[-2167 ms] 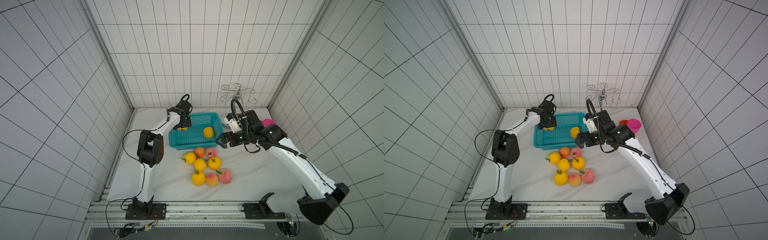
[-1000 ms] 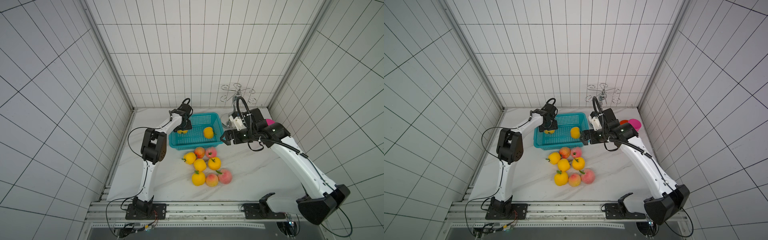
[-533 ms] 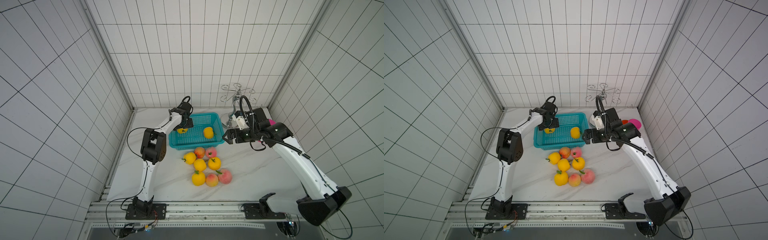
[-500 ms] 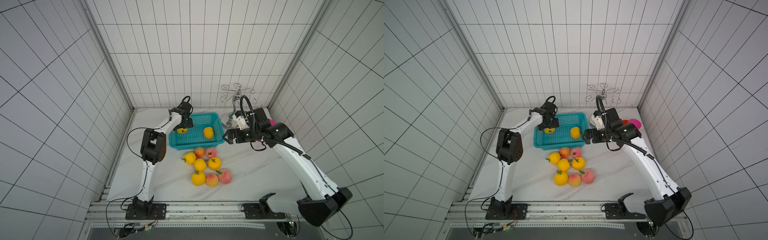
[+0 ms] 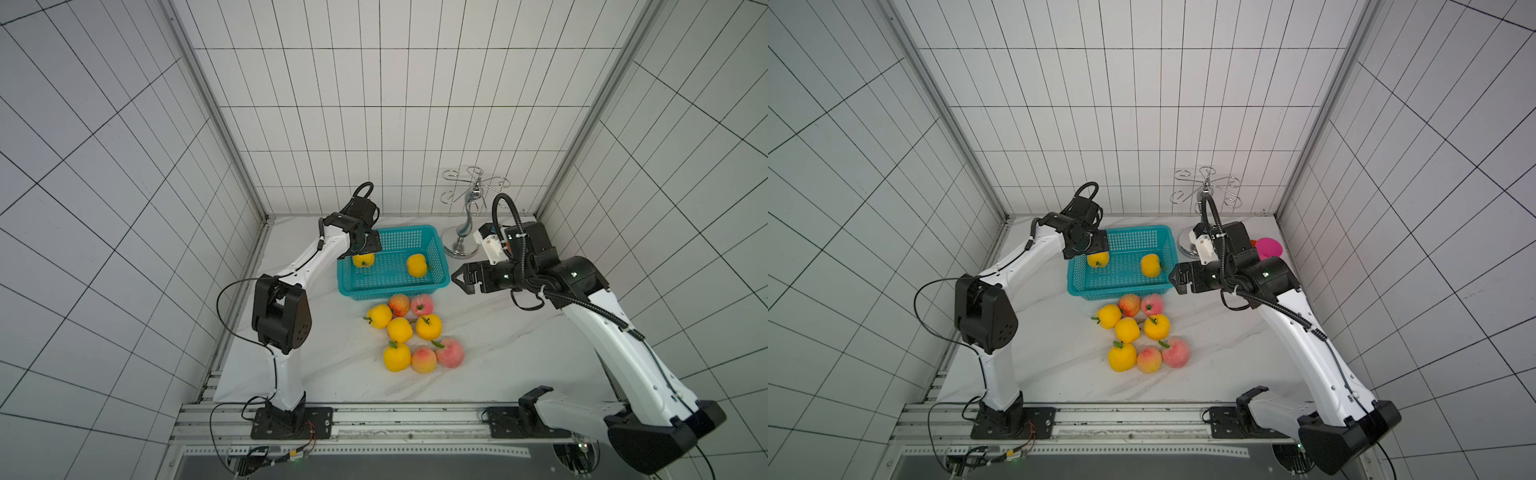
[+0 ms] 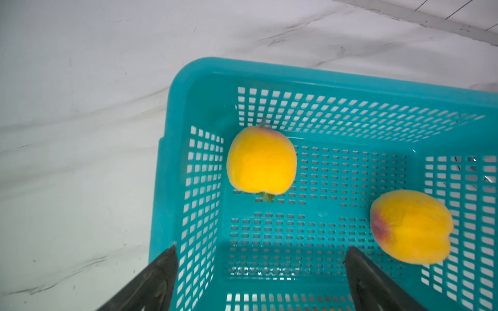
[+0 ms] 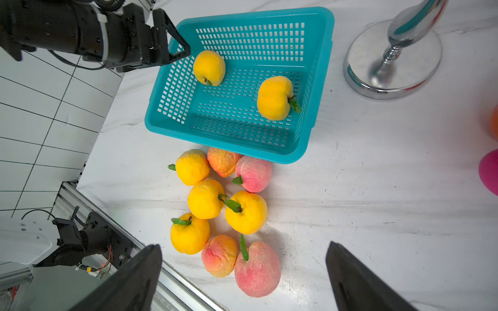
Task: Put the peaches into the basket
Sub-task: Place the peach in the basket, then pick up the peach from the center of the board.
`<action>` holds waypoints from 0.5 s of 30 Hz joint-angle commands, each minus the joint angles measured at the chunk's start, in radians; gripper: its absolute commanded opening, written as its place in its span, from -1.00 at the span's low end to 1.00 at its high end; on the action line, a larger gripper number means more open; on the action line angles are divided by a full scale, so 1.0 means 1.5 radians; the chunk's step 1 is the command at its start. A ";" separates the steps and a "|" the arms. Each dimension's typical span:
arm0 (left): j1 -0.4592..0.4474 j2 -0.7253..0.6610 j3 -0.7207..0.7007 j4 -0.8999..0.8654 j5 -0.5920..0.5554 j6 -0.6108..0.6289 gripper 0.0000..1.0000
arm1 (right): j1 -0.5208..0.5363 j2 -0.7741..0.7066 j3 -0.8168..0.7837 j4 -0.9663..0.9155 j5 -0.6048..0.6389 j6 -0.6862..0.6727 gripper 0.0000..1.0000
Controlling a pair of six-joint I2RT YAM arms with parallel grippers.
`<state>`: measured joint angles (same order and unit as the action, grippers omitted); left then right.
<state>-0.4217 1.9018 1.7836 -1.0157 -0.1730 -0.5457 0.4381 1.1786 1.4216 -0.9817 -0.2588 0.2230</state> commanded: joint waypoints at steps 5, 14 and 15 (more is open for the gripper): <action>-0.092 -0.096 -0.070 -0.069 -0.049 -0.041 0.91 | -0.007 -0.053 -0.055 -0.061 0.038 -0.028 0.97; -0.233 -0.197 -0.151 -0.120 -0.077 -0.161 0.91 | 0.020 -0.085 -0.117 -0.078 -0.021 -0.013 0.97; -0.245 -0.211 -0.165 -0.121 -0.077 -0.172 0.91 | 0.025 -0.085 -0.122 -0.076 -0.023 -0.009 0.97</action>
<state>-0.7620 1.6463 1.5669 -1.1591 -0.2501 -0.7105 0.4534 1.0611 1.2743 -1.0622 -0.2626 0.2058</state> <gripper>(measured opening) 0.956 0.986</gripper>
